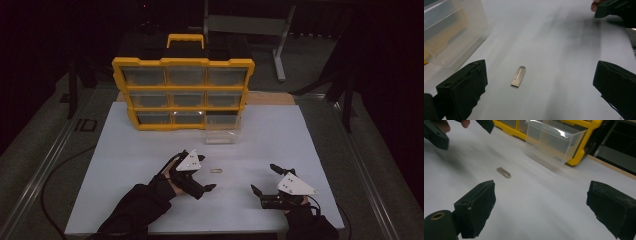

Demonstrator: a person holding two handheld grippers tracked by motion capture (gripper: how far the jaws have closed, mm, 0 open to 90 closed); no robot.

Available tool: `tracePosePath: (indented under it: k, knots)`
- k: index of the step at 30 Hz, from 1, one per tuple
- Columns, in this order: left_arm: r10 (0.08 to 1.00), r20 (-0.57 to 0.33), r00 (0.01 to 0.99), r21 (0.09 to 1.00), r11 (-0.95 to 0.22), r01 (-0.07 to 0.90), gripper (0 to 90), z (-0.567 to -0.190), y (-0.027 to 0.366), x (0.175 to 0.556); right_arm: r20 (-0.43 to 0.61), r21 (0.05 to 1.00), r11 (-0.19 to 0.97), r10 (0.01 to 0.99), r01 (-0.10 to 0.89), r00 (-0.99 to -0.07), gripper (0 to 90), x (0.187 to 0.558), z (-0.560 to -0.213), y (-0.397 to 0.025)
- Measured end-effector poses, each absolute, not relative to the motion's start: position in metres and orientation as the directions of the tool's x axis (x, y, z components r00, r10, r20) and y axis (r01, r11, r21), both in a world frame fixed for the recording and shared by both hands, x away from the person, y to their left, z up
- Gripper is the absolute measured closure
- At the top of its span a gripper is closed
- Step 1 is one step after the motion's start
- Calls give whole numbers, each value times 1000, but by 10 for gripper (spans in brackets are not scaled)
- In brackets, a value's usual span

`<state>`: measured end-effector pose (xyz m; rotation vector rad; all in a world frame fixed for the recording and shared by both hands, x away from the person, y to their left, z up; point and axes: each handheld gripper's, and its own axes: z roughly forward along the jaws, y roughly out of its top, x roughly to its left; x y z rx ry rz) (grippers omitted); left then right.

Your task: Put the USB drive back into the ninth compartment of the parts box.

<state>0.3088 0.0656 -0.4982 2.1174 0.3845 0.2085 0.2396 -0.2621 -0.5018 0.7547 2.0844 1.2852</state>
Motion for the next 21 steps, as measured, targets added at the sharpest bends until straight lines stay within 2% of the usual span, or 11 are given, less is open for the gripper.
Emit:
tracePosePath:
  k: [21]
  knots:
    - [384, 8, 923, 808, -547, 220, 19, -521, 46, 328, -180, 909, 385, 707, 159, -684, 82, 240, -502, -262]
